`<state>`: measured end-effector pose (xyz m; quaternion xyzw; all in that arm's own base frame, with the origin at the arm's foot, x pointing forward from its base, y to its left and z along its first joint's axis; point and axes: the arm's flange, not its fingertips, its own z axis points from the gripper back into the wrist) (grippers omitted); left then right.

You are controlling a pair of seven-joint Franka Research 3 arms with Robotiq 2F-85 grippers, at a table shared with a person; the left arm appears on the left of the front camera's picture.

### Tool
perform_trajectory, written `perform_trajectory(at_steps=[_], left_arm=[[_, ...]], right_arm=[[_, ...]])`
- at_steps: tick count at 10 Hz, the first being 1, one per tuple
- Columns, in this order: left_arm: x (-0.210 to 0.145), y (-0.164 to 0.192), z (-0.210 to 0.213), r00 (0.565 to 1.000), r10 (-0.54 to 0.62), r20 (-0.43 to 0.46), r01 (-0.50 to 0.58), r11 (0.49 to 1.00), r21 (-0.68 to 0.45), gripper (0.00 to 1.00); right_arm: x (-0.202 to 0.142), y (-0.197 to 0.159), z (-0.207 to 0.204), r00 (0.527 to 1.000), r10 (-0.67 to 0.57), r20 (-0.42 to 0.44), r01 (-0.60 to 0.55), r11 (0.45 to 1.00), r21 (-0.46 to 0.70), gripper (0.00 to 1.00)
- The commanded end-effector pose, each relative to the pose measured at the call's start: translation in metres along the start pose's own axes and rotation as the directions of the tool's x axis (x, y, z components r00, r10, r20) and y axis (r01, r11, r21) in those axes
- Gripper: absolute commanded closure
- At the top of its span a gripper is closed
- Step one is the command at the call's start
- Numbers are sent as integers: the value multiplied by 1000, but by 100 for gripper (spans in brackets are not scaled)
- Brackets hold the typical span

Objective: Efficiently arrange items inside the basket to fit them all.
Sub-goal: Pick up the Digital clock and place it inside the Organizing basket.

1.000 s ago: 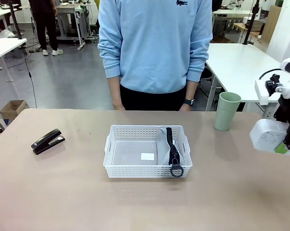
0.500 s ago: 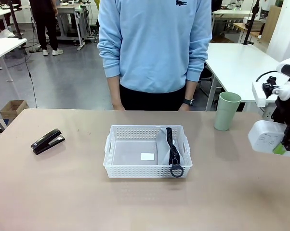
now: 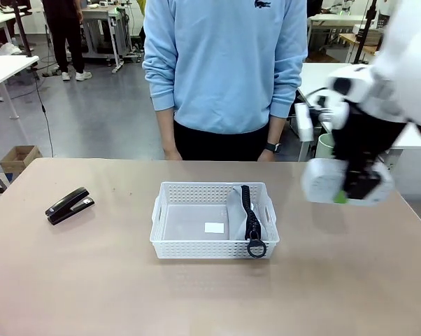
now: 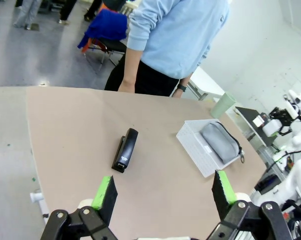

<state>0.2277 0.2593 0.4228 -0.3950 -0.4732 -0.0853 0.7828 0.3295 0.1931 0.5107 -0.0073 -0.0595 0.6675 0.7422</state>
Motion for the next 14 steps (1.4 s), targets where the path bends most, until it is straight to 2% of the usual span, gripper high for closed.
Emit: perform_trajectory(at_steps=[1, 2, 4, 5, 6, 7, 8, 9, 10, 12, 13, 14], left_arm=[[2, 0, 0, 999, -21, 25, 21, 1000, -9, 0], [2, 0, 0, 999, -21, 25, 21, 1000, -9, 0], [2, 0, 0, 999, -21, 25, 21, 1000, -9, 0], [2, 0, 0, 999, -21, 25, 21, 1000, -9, 0], [2, 0, 0, 999, -21, 25, 21, 1000, -9, 0], [2, 0, 0, 999, -21, 25, 21, 1000, -9, 0], [2, 0, 0, 999, -21, 25, 21, 1000, -9, 0], [2, 0, 0, 999, -21, 25, 21, 1000, -9, 0], [2, 0, 0, 999, -21, 25, 21, 1000, -9, 0], [2, 0, 0, 999, -21, 25, 21, 1000, -9, 0], [2, 0, 0, 999, -21, 25, 21, 1000, -9, 0], [2, 0, 0, 999, -21, 25, 21, 1000, -9, 0]], right_arm=[[61, -39, -10, 995, -90, 48, 86, 994, 69, 48], [101, -48, -22, 985, -160, 59, 150, 977, 151, 48], [164, -38, -41, 984, -177, -19, 177, 969, 174, 48], [188, -29, -50, 964, -242, -109, 258, 952, 163, 48], [208, -18, -58, 947, -289, -139, 307, 943, 128, 48], [226, -6, -69, 946, -300, -126, 310, 948, 70, 48], [229, -9, -75, 948, -309, -77, 314, 947, 63, 48], [220, -12, -63, 971, -229, -65, 231, 973, 23, 48], [225, 0, -75, 954, -285, -97, 294, 950, 105, 48], [225, 0, -75, 954, -285, -97, 294, 950, 105, 48], [227, -2, -76, 957, -274, -97, 281, 956, 81, 48], [230, -16, -79, 972, -232, -42, 232, 973, -3, 48]])
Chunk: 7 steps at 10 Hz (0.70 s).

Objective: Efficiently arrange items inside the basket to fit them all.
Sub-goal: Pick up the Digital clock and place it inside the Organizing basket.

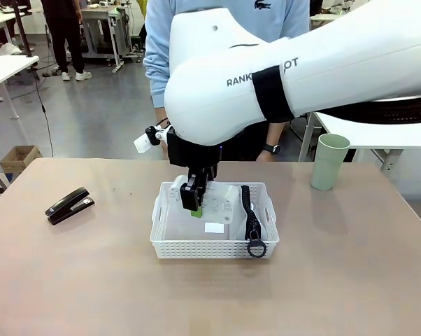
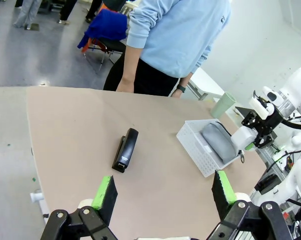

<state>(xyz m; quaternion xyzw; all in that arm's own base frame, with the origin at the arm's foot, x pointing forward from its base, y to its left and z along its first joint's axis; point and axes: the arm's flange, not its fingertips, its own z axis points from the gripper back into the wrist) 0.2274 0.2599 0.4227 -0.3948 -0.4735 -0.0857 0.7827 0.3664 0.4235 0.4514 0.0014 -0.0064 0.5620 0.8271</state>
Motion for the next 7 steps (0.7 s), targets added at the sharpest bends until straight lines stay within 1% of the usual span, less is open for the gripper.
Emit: perform_trajectory(at_steps=[1, 3, 5, 7], left_arm=[[2, -1, -1, 999, -20, 25, 20, 1000, -8, 0], [2, -1, -1, 999, -20, 25, 20, 1000, -8, 0], [2, -1, -1, 999, -20, 25, 20, 1000, -8, 0], [2, -1, -1, 999, -20, 25, 20, 1000, -8, 0]], right_arm=[[8, -18, -10, 998, 36, 42, -33, 997, -63, 48], [7, -34, -31, 996, 31, 78, -25, 997, -78, 48], [9, -48, -57, 996, 35, 87, -31, 998, -48, 48], [17, -56, -85, 999, -13, 43, 14, 1000, -26, 48]])
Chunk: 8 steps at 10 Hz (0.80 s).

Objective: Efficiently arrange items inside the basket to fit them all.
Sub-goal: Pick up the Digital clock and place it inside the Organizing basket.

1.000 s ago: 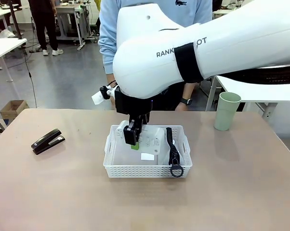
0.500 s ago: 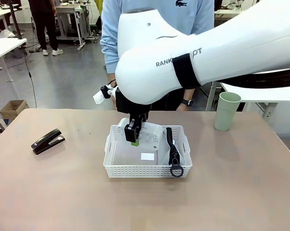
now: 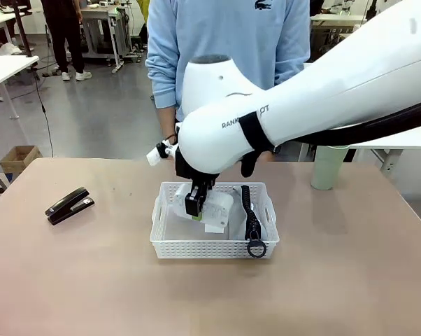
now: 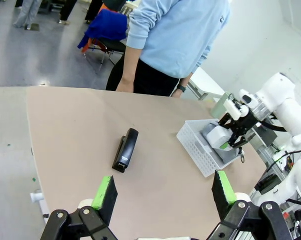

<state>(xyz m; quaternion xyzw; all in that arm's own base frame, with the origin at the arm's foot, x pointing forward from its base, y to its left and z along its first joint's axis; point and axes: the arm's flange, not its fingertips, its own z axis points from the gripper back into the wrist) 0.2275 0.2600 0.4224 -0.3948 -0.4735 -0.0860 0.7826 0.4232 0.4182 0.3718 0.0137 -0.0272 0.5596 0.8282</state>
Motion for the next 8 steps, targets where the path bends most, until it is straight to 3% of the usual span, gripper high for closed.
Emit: perform_trajectory(at_steps=[1, 3, 8], left_arm=[[2, -1, -1, 1000, -19, 25, 19, 1000, -8, 0], [2, -1, -1, 1000, -19, 25, 19, 1000, -8, 0], [2, -1, -1, 1000, -19, 25, 19, 1000, -8, 0]], right_arm=[[5, -3, -20, 1000, -18, -5, 18, 1000, -2, 48], [3, -5, -38, 997, -78, -4, 78, 997, 3, 48], [3, -9, -51, 995, -97, -16, 98, 994, 39, 48]])
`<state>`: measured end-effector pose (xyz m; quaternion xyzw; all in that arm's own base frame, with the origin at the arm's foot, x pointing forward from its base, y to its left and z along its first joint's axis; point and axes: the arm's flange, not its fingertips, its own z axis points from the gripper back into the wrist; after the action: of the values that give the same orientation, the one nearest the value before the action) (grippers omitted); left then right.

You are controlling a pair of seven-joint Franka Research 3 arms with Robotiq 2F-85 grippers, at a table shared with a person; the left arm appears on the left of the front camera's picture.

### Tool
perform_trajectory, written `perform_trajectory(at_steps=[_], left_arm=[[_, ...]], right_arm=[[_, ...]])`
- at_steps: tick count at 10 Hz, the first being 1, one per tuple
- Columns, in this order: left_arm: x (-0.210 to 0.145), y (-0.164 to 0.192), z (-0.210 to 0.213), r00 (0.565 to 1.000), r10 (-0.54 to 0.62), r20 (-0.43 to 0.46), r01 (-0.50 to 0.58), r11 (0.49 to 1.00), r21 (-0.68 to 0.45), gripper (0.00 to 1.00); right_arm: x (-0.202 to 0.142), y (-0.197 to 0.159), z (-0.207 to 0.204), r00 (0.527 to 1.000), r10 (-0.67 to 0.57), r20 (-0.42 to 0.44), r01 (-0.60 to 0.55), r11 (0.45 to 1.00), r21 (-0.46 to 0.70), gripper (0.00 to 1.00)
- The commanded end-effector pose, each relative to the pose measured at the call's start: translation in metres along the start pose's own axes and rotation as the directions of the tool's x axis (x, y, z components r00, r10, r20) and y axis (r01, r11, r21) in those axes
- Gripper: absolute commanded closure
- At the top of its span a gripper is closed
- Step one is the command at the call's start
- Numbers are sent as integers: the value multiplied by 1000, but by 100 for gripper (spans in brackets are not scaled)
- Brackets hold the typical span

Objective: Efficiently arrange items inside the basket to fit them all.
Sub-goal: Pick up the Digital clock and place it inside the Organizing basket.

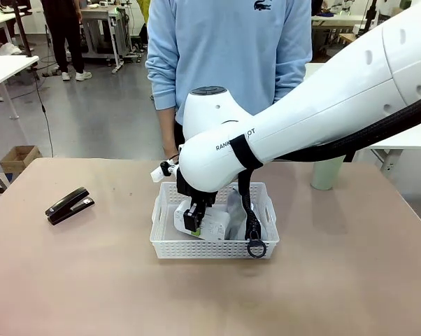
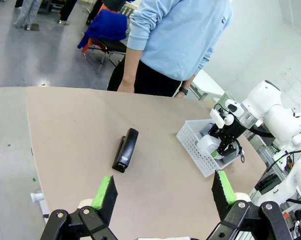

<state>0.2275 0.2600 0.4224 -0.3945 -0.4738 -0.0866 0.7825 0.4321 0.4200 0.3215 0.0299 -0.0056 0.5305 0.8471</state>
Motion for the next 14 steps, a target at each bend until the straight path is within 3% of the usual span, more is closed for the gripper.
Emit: perform_trajectory(at_steps=[1, 2, 3, 4, 11, 14], left_arm=[[2, -1, -1, 1000, -18, 25, 18, 1000, -8, 0], [2, -1, -1, 1000, -18, 25, 18, 1000, -8, 0], [2, -1, -1, 1000, -18, 25, 18, 1000, -8, 0], [2, -1, -1, 1000, -18, 25, 18, 1000, -8, 0], [2, -1, -1, 1000, -18, 25, 18, 1000, -8, 0], [2, -1, -1, 1000, -18, 25, 18, 1000, -8, 0]], right_arm=[[1, -2, 0, 1000, -29, 8, 29, 1000, -7, 48], [1, -3, 0, 1000, -27, 13, 27, 1000, -11, 48], [2, -4, 0, 1000, -25, 16, 25, 1000, -11, 36], [2, -4, 0, 1000, -13, 13, 13, 1000, -15, 0], [-7, -1, 8, 999, -20, 34, 21, 999, -29, 0], [-33, -4, 55, 993, -7, 115, 9, 1000, -16, 0]])
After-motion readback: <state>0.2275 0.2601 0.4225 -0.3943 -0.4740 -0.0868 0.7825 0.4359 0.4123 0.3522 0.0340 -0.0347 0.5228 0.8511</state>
